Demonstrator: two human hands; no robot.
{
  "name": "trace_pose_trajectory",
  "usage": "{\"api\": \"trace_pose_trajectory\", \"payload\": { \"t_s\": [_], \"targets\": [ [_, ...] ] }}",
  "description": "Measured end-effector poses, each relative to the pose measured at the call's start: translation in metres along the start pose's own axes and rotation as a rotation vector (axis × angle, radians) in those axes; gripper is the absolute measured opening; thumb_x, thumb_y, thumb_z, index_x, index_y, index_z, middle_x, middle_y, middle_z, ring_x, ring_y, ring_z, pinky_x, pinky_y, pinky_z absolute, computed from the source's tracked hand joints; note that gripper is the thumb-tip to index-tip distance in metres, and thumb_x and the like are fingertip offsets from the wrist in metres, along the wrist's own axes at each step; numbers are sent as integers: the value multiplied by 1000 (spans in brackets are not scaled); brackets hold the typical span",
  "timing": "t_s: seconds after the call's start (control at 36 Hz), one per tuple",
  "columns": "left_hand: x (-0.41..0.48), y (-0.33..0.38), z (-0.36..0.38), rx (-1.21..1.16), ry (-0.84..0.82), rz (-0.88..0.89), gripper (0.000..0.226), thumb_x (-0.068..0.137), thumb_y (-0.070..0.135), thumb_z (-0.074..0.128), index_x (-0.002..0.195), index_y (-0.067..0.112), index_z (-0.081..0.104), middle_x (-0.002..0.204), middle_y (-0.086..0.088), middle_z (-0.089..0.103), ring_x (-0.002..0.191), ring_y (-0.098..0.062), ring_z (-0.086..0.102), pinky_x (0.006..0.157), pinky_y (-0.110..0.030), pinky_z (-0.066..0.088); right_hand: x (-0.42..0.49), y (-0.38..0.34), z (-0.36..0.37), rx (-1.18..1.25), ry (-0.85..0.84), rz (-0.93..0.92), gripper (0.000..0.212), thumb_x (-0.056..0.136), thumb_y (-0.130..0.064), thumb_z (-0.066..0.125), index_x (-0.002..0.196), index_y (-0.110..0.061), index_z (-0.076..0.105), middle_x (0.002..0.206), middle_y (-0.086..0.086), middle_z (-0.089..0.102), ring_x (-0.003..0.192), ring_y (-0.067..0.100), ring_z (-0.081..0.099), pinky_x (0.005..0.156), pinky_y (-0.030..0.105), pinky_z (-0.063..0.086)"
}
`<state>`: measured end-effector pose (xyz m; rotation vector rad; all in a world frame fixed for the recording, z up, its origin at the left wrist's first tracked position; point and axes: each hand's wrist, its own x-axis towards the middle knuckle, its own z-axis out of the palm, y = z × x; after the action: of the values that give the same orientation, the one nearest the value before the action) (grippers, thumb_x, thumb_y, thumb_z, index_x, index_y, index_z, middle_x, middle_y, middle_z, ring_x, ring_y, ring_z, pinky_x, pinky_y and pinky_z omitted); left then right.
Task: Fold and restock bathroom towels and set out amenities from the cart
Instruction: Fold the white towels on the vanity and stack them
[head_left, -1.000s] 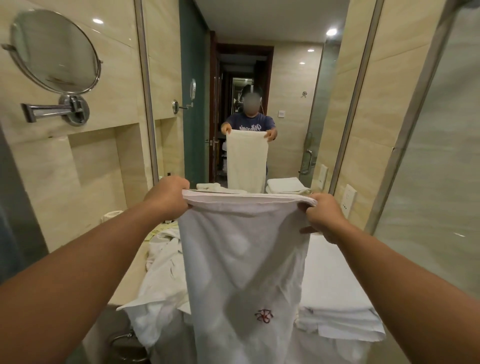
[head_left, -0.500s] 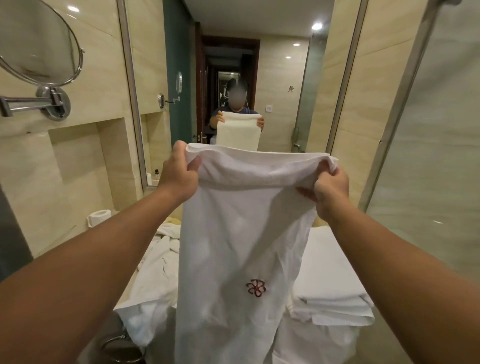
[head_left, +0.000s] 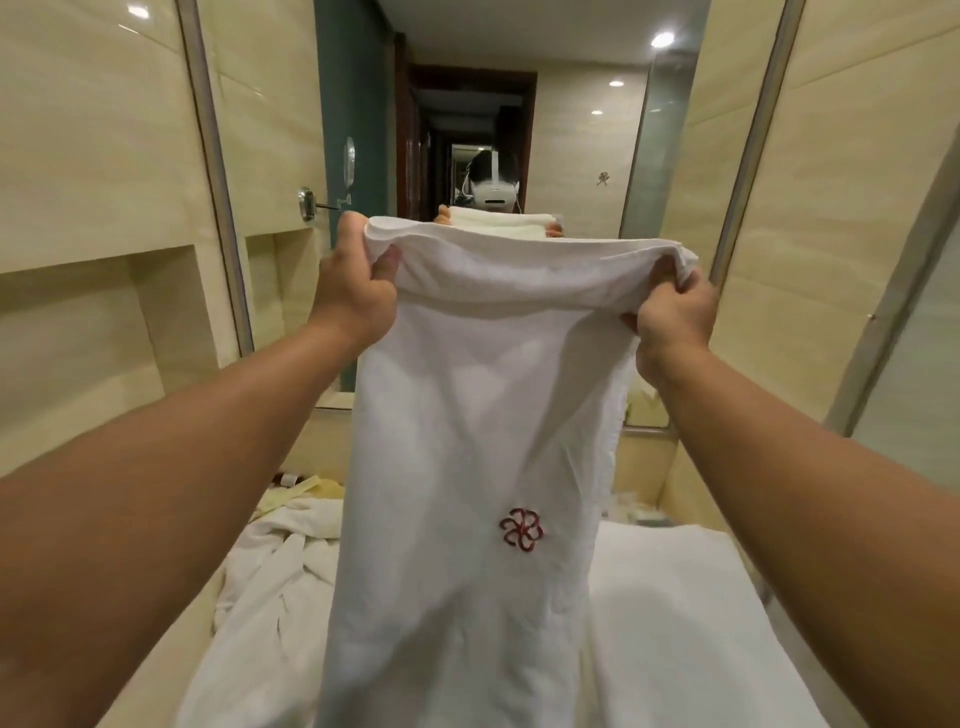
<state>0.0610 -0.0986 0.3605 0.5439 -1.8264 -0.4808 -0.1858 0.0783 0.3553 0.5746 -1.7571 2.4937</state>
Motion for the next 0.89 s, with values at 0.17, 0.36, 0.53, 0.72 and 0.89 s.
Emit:
{"api": "trace_pose_trajectory", "payload": {
  "t_s": [0.17,0.36,0.53,0.72,0.89],
  "targets": [
    [41,-44,53,7,-6,-176,15,109,26,47,122,20,45,109,1,55,92,-13,54,66,-21,41,58,53,41,-54,-85,65,27,102,-43,53,80,-45,69,94,-13,69,101,18,65,93,52,59],
    [16,-124,86,25,-85,-419,12,106,26,53,117,23,51,105,1,62,100,-24,62,84,-45,58,69,152,48,-123,-235,220,25,99,-43,60,79,-37,73,88,-6,73,95,22,67,90,61,58],
    [-40,-160,86,45,-152,-554,4,104,27,57,107,27,55,97,6,63,95,-22,63,88,-56,59,24,196,26,-168,-290,377,22,105,-35,56,87,-29,67,96,-4,66,95,17,62,94,51,59],
    [-104,-144,55,8,-229,-603,17,104,27,57,121,27,53,120,-3,64,111,-29,62,95,-57,57,-40,195,-18,-214,-266,443,15,105,-36,57,95,-29,66,105,-2,66,108,26,62,96,51,59],
    [-181,-122,-3,27,-282,-571,5,103,24,57,108,25,56,101,2,66,95,-25,65,87,-57,59,-120,172,-78,-240,-283,412,17,106,-30,55,96,-25,67,105,0,67,112,30,64,98,51,57]
  ]
}}
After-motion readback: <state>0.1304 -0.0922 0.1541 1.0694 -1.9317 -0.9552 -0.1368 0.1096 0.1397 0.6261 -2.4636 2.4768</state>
